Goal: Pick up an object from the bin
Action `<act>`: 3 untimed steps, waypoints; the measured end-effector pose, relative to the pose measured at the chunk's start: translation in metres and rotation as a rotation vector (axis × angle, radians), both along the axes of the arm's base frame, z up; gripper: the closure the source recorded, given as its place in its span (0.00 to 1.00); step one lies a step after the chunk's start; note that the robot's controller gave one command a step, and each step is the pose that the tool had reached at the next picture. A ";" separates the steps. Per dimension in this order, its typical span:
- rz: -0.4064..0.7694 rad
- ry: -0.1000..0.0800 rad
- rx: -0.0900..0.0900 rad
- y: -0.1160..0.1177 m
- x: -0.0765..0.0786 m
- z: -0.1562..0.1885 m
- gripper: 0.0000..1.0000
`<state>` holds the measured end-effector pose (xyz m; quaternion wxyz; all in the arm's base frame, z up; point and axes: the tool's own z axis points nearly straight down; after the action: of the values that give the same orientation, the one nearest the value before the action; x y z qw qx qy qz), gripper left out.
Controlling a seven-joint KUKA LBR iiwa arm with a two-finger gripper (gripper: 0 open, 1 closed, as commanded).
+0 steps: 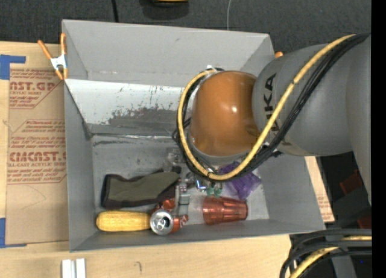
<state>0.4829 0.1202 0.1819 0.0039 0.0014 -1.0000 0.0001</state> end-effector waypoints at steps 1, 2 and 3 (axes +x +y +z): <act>-0.002 -0.008 0.001 -0.001 0.002 0.004 0.00; 0.128 -0.012 0.001 -0.008 0.005 -0.033 0.00; 0.452 -0.011 0.002 -0.030 0.016 -0.084 0.00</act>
Offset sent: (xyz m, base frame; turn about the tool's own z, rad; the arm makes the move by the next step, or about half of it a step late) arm 0.0085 -0.0235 -0.1119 -0.3782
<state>0.4994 0.0903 0.0982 -0.0018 0.2256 -0.9742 -0.0003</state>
